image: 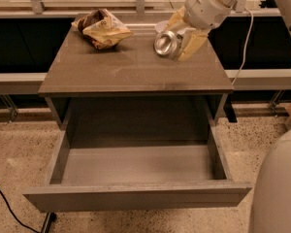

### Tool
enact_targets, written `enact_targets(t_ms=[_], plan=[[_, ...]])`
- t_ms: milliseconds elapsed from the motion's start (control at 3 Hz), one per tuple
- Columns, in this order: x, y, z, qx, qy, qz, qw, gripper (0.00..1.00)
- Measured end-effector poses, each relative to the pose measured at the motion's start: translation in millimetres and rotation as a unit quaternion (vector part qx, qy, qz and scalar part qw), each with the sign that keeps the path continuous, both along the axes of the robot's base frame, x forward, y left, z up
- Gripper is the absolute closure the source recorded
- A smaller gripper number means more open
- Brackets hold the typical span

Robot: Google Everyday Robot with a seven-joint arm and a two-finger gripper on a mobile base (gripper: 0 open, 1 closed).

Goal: Place 7up can into top drawer

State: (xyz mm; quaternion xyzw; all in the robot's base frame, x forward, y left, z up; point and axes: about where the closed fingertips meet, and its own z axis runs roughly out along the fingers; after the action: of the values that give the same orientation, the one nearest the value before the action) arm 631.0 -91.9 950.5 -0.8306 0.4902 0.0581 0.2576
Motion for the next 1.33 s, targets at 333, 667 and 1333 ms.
enact_targets(t_ms=[333, 667, 1333], plan=[[5, 3, -1, 0.004, -0.005, -0.002, 1.0000, 1.00], [-5, 28, -21, 0.001, -0.033, 0.047, 0.9983, 1.00], [-93, 55, 27, -0.014, -0.244, 0.160, 0.9562, 1.00]])
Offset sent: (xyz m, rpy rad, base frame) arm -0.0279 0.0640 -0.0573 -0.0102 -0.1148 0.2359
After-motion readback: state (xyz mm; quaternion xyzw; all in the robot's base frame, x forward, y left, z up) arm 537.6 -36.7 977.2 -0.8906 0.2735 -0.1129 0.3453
